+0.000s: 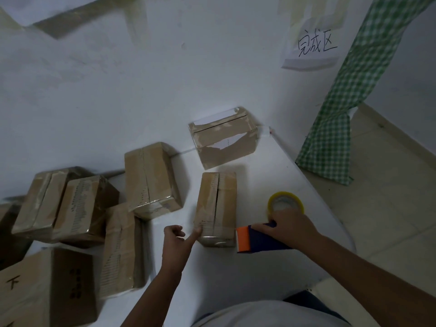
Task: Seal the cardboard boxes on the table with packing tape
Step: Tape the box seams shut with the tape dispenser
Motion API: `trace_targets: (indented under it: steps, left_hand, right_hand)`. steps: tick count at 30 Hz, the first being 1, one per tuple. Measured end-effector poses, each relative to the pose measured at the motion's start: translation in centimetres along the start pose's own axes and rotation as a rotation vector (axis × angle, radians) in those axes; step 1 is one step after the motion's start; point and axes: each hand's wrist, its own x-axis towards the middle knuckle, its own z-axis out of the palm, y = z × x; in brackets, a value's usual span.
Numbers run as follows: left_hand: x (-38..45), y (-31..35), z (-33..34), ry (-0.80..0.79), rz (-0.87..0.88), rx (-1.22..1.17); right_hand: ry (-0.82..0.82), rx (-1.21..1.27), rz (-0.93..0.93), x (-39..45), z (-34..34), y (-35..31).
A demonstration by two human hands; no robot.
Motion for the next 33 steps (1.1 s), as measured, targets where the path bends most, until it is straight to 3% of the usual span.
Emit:
trace_targets:
  steps: [10, 19, 22, 23, 25, 27, 30, 33]
  left_hand:
    - [1.7, -0.5, -0.6, -0.169, -0.083, -0.006]
    - [2.0, -0.8, -2.5, -0.282, -0.019, 0.175]
    - [2.5, -0.2, -2.4, -0.17, -0.2, -0.078]
    - [2.6, -0.1, -2.3, -0.094, -0.166, -0.069]
    - [2.4, 0.0, -1.8, 0.038, 0.148, 0.167]
    - [1.8, 1.0, -0.8, 0.034, 0.629, 0.376]
    - [2.1, 3.3, 1.2, -0.279, 1.104, 0.731]
    - [3.5, 4.4, 2.7, -0.548, 1.209, 1.101]
  right_hand:
    - [-0.03, 0.088, 0.101, -0.8, 1.9, -0.6]
    - [-0.034, 0.113, 0.088, -1.3, 2.0, -0.6]
    - [-0.043, 0.101, 0.094, -1.2, 1.7, -0.7]
    - [-0.05, 0.096, 0.1, -1.3, 1.6, -0.6]
    - [-0.051, 0.088, 0.111, -1.3, 1.6, -0.4]
    - [-0.04, 0.08, 0.105, -1.4, 1.7, -0.6]
    - [-0.029, 0.066, 0.08, -1.4, 1.7, -1.0]
    - [-0.036, 0.072, 0.093, -1.3, 1.4, -0.7]
